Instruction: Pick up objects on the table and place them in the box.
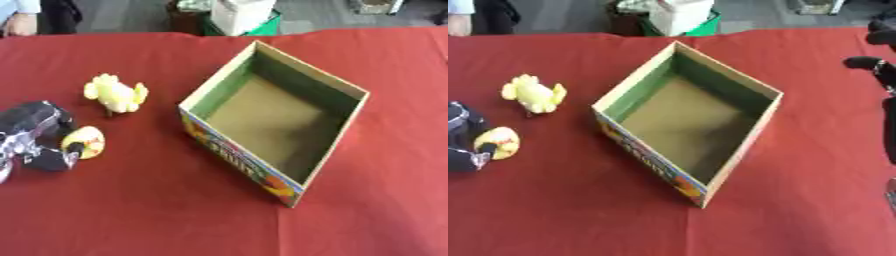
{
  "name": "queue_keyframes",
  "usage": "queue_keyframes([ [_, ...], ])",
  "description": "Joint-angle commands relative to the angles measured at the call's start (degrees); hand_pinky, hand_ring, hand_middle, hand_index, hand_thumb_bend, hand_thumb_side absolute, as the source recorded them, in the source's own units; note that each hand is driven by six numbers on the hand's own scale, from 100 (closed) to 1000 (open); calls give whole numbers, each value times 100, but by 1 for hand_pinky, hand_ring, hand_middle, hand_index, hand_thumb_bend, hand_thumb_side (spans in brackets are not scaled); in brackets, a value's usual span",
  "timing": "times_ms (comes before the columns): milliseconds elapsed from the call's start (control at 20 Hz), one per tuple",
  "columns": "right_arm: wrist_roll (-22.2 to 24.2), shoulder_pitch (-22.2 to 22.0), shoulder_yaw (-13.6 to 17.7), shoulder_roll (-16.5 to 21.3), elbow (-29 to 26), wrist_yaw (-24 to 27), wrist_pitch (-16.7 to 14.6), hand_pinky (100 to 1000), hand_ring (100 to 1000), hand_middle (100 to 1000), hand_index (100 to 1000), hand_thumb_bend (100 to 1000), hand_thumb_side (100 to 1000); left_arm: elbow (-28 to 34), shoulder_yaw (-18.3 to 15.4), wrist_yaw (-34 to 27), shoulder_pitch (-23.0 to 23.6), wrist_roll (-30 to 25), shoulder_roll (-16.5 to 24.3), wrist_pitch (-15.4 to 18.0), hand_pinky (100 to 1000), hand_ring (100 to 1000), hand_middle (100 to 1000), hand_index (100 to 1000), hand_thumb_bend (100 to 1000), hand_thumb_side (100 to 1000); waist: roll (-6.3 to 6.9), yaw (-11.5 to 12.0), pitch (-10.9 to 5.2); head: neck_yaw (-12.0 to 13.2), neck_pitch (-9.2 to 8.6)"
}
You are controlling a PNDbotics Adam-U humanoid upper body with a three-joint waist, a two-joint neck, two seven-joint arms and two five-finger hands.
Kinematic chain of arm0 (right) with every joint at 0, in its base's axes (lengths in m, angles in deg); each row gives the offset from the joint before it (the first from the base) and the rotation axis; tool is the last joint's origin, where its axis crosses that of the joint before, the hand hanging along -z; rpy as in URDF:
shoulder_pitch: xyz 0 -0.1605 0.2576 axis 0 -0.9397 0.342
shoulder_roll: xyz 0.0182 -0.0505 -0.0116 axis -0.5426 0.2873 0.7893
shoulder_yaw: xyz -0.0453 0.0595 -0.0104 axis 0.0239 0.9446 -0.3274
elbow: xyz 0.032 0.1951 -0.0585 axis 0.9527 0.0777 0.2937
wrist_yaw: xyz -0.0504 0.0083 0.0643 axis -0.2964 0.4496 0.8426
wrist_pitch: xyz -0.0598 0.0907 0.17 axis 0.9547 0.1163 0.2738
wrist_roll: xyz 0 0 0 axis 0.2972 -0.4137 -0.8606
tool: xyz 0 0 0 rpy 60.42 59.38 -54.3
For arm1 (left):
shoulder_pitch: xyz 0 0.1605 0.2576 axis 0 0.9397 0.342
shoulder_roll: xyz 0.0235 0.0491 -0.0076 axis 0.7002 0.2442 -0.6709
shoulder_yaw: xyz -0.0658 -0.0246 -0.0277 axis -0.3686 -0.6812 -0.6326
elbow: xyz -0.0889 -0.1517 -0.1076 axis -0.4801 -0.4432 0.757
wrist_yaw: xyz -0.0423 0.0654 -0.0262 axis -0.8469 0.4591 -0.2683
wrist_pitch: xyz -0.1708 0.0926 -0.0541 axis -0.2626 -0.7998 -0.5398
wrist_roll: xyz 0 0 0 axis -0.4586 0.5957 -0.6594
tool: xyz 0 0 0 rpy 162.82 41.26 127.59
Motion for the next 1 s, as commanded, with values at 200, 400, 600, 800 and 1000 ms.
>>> queue_keyframes([
  [200,17,7,44,75,-109,-23,37,670,903,676,870,100,1000,249,-180,-162,-62,353,158,-72,429,456,423,421,100,146,14,12,-142,3,-44],
  [400,-1,2,59,93,-109,-20,47,670,903,677,870,100,1000,541,-305,-221,-187,426,197,-48,425,450,416,419,100,166,35,13,-169,-16,-22],
  [600,-25,19,63,136,-109,7,46,672,902,679,870,100,1000,921,-453,-206,-469,407,202,-35,426,447,411,415,100,194,65,11,-214,-250,15],
  [800,-25,38,58,168,-109,45,48,673,902,680,869,100,1000,1196,-530,-161,-798,301,115,-9,427,445,409,412,100,206,98,-14,-252,-455,43],
  [1000,-10,52,49,185,-109,82,47,672,901,680,869,100,1000,1309,-519,-88,-1246,167,-91,60,428,443,407,410,100,223,117,-70,-280,-482,73],
])
